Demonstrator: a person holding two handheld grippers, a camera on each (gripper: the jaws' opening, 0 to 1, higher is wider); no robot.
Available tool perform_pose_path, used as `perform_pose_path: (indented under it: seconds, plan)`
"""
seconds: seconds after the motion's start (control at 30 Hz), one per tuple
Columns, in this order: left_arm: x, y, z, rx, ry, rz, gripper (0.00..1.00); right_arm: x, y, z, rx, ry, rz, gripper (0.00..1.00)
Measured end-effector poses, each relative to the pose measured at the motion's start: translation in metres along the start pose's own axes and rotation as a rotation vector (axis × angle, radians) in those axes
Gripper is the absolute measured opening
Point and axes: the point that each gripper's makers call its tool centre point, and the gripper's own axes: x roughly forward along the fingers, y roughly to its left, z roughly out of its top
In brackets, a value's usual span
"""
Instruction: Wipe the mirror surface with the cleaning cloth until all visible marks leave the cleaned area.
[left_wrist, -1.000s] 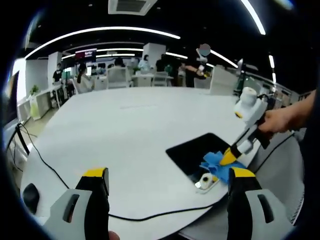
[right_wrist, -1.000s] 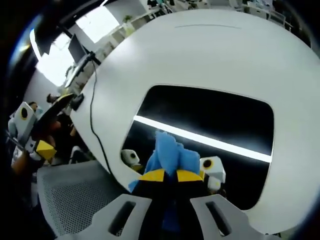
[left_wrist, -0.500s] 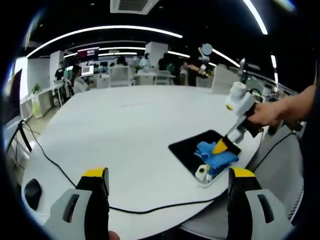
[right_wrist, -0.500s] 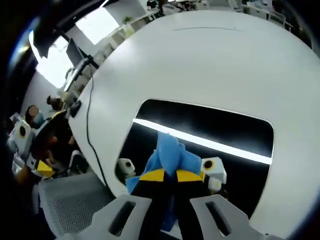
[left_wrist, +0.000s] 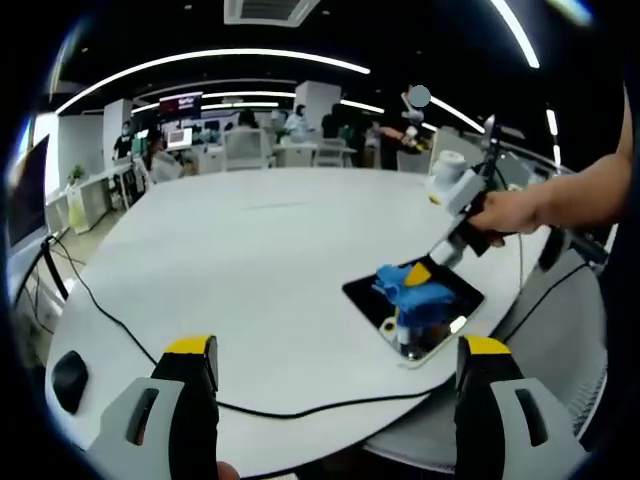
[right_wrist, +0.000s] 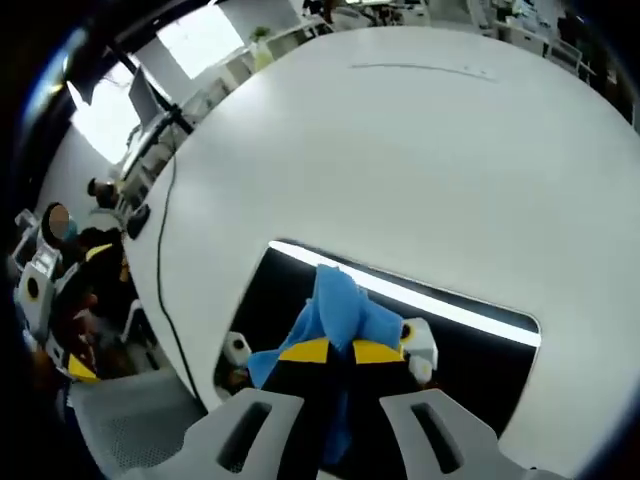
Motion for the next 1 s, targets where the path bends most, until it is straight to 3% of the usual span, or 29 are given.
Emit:
perform_pose_path:
  seconds: [0.17,0.37,0.6,0.73,0.83,0.93,1.0]
  plan:
    - [0.004,-0.001,0.007,-0.001,-0.002,0.002,1.00,0.004,-0.003,0.011,0.010,0.002,-0.003,0.01]
    - [0.008,0.000,0.003,0.005,0.017,-0.003,1.00,0.012,-0.009,0.030,0.004,0.022,-0.014,0.01]
    - [0.013,-0.004,0.009,-0.008,0.001,-0.010,1.00,0.016,-0.010,0.039,-0.006,0.041,-0.021,0.01]
    - [0.014,-0.006,0.007,0.001,0.008,-0.015,1.00,0.016,-0.010,0.037,-0.009,0.090,-0.016,0.01]
    - [0.016,-0.007,0.003,-0.004,0.019,-0.015,1.00,0.016,-0.011,0.036,-0.004,0.098,-0.004,0.01]
    - [0.018,-0.010,0.003,0.002,0.026,-0.021,1.00,0.018,-0.011,0.037,-0.071,0.110,0.013,0.01]
    - [0.020,-0.011,0.003,-0.003,0.027,-0.022,1.00,0.015,-0.010,0.035,-0.052,0.114,0.006,0.01]
